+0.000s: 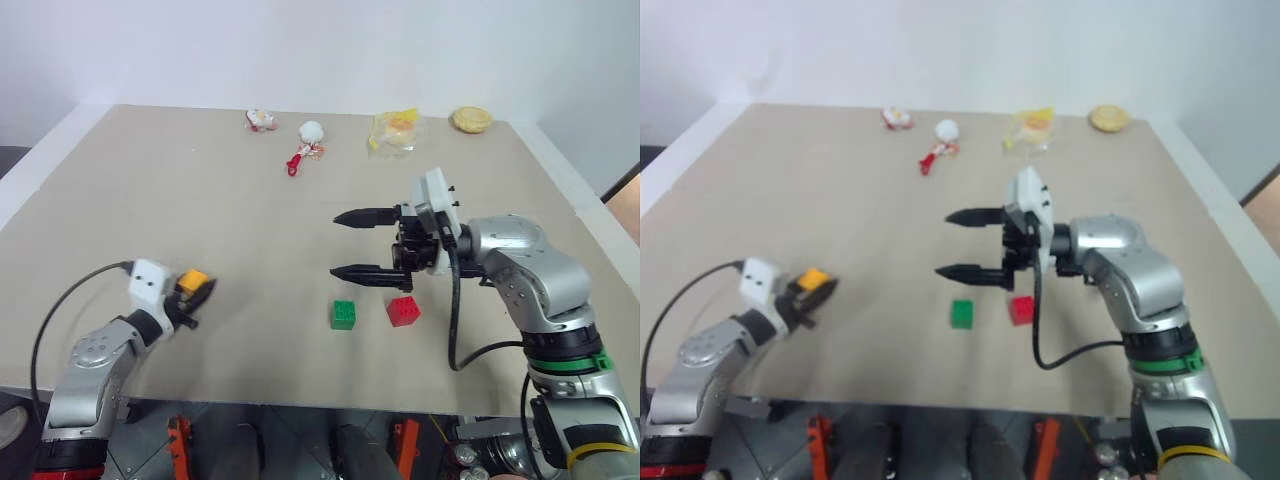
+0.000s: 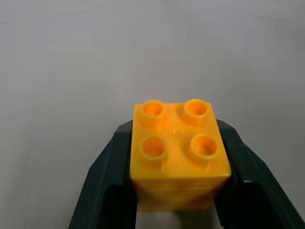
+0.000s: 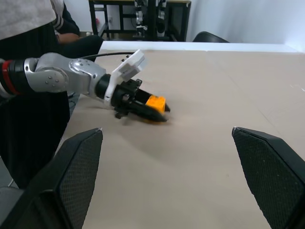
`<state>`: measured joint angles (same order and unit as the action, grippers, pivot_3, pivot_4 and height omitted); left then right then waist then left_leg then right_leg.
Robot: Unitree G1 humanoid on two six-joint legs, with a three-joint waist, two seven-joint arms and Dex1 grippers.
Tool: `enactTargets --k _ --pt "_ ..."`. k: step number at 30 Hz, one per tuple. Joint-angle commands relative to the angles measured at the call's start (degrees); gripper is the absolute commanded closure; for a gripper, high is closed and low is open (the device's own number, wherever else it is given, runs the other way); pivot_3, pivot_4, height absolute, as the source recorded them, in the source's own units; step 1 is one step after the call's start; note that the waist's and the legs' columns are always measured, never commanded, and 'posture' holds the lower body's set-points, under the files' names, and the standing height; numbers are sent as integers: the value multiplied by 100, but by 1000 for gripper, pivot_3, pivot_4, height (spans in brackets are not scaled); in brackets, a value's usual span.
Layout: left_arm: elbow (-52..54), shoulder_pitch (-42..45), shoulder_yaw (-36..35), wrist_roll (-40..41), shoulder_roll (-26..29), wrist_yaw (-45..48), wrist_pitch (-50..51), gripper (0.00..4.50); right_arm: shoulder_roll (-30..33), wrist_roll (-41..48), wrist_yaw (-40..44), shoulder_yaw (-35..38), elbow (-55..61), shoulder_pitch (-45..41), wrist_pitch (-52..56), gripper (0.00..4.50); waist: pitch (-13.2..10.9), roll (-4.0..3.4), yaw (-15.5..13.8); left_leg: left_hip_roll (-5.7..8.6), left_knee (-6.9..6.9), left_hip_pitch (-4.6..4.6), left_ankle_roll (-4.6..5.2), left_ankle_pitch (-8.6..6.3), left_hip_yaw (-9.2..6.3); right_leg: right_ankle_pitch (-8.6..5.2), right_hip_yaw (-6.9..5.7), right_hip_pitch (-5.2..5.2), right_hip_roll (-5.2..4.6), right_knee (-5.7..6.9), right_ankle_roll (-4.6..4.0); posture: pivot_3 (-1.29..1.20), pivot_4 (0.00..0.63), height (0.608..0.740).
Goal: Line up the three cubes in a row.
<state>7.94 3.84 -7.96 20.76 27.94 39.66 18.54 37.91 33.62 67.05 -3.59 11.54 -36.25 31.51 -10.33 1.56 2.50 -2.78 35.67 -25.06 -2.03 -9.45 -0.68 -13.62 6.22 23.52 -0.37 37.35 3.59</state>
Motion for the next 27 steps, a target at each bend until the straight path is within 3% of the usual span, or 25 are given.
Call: enactTargets --k 1,6,15,27 --pt "150 280 435 166 319 1025 -246 3127 384 254 191 357 436 234 110 0 0 0 3 1 -2 -1 0 0 1 -1 0 2 -2 -1 -1 0 150 740" --pt "-413 1035 1198 -54 508 2165 -662 3127 953 266 328 525 759 861 162 0 0 -1 11 -1 -10 2 0 0 6 -2 1 7 0 -1 -3 0 150 740" --pt "-1974 2754 2169 -297 21 3591 -1055 3127 1327 431 -125 1039 1438 1726 362 0 0 1 24 1 -3 -1 1 0 6 -1 4 5 4 -1 5 0 150 740" --pt "-2606 2876 2138 -406 113 4394 -1576 3127 1419 651 -566 1515 1897 2227 519 0 0 0 15 2 -2 -5 3 -1 -4 -9 6 1 9 1 12 0 150 740"
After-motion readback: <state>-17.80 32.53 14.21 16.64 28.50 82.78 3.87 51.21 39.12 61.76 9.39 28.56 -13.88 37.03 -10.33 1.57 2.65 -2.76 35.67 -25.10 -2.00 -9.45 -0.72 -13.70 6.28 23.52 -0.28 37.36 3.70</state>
